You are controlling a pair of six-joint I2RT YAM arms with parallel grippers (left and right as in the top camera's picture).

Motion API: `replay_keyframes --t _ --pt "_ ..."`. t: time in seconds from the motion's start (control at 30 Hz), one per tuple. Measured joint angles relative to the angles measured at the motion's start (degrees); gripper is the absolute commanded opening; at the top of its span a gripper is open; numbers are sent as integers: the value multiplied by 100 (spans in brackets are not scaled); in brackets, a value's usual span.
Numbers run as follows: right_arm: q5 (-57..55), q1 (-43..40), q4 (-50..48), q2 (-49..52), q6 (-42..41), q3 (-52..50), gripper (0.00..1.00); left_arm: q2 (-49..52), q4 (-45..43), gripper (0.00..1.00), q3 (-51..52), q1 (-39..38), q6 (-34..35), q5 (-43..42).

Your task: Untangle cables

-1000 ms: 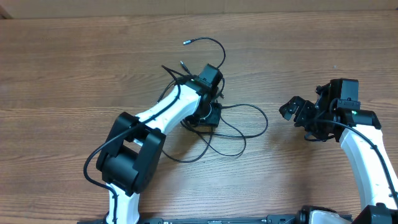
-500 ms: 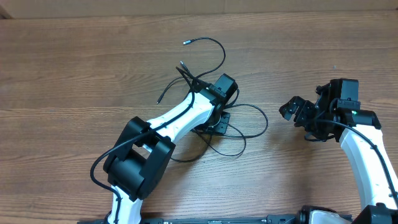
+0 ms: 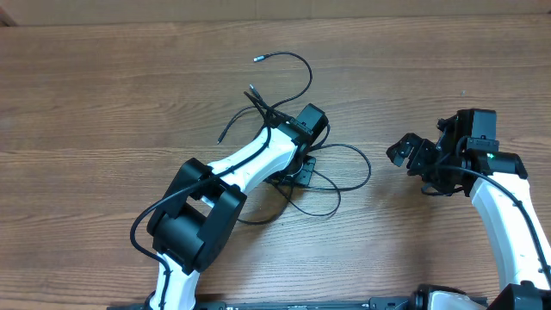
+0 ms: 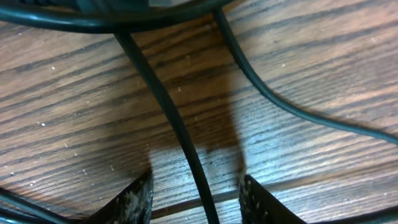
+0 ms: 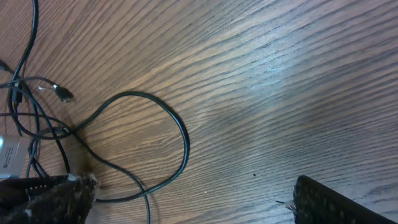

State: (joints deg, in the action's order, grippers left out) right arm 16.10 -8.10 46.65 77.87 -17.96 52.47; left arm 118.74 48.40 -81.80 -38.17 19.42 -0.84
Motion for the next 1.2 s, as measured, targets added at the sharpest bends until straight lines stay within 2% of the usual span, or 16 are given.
replay_keyframes --t 0.13,0.2,0.33,0.47,0.73,0.93,1.2 --pt "0 0 0 0 0 0 100 20 299 46 0 2 -201 164" --pt "2 0 2 0 0 0 100 50 439 43 -26 2 -293 199" --pt "0 0 0 0 0 0 100 162 656 17 -179 0 -411 188" --pt "2 0 2 0 2 0 100 190 793 4 -223 -9 -483 219" --pt "2 0 7 0 0 0 100 485 1558 4 -800 7 -483 328" --pt "0 0 17 0 2 0 100 479 2166 4 -2111 85 -485 330" --pt "2 0 42 0 2 0 100 -400 2852 4 -3189 264 -485 334"
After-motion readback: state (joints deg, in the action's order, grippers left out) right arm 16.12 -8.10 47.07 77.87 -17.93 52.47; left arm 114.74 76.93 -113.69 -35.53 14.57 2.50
